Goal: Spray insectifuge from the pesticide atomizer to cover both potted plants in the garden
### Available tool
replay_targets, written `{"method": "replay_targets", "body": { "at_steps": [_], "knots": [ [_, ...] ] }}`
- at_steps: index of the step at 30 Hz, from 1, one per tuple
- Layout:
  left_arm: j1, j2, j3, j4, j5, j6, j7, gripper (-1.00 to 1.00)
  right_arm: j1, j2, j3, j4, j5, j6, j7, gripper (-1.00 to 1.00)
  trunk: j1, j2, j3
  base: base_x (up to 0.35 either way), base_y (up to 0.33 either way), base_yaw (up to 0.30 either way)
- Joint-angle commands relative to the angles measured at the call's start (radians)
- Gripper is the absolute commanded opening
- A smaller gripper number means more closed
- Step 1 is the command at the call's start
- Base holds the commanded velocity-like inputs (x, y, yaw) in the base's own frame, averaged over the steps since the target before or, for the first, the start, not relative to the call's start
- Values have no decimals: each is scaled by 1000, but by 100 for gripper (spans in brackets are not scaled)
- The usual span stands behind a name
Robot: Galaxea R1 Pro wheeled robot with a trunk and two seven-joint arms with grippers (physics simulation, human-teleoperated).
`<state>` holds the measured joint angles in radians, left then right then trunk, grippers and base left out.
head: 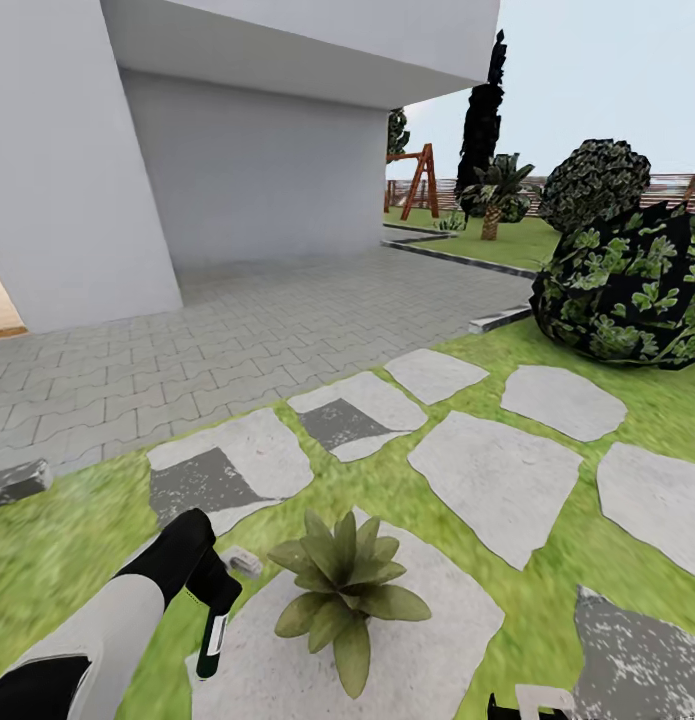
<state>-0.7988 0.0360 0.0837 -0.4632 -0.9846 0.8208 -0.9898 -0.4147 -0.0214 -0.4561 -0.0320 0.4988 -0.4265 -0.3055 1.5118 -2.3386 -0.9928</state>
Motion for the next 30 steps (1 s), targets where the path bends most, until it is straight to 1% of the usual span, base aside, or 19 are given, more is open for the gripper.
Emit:
{"method": "replay_targets", "body": {
  "at_steps": [1, 8, 12, 14, 16, 18, 19, 22, 30],
  "knots": [
    [0, -1, 7, -2, -9, 4, -8, -100, -1, 0, -7, 2, 10, -3, -4, 100, 0, 0, -1, 66, 0, -270],
    [25, 2, 5, -2, -11, -4, -9, -100, -1, 0, -7, 3, 10, -2, -4, 100, 0, 0, -1, 13, 0, -289],
    [40, 22, 1, 3, -10, -33, -11, -100, -1, 0, -7, 3, 10, -2, -4, 100, 0, 0, -1, 0, 0, -134],
    [53, 41, 1, 17, -11, -66, -18, -100, -1, 0, -7, 3, 10, -2, -4, 100, 0, 0, -1, 0, 0, -22],
    [56, 58, 1, 36, -11, -100, -52, -100, -1, 0, -7, 3, 10, -3, -4, 100, 0, 0, -1, 0, 0, -5],
    [57, 84, 1, 49, -13, -143, -99, -100, -1, 0, -7, 3, 10, -2, -4, 100, 0, 0, -1, 0, 0, -2],
    [58, 113, 2, 54, -15, -183, -126, -100, -1, 0, -7, 3, 11, -2, -4, 100, 0, 0, -1, 0, 0, 0],
    [56, 116, 1, 49, -16, -190, -131, -100, -1, 0, -7, 3, 11, -1, -4, 100, 0, 0, -1, 0, 0, 0],
    [55, 101, 4, 44, -16, -186, -131, -100, -1, 1, -7, 3, 12, -1, -3, 100, 0, 0, -1, 3, 0, 0]
  ]
}}
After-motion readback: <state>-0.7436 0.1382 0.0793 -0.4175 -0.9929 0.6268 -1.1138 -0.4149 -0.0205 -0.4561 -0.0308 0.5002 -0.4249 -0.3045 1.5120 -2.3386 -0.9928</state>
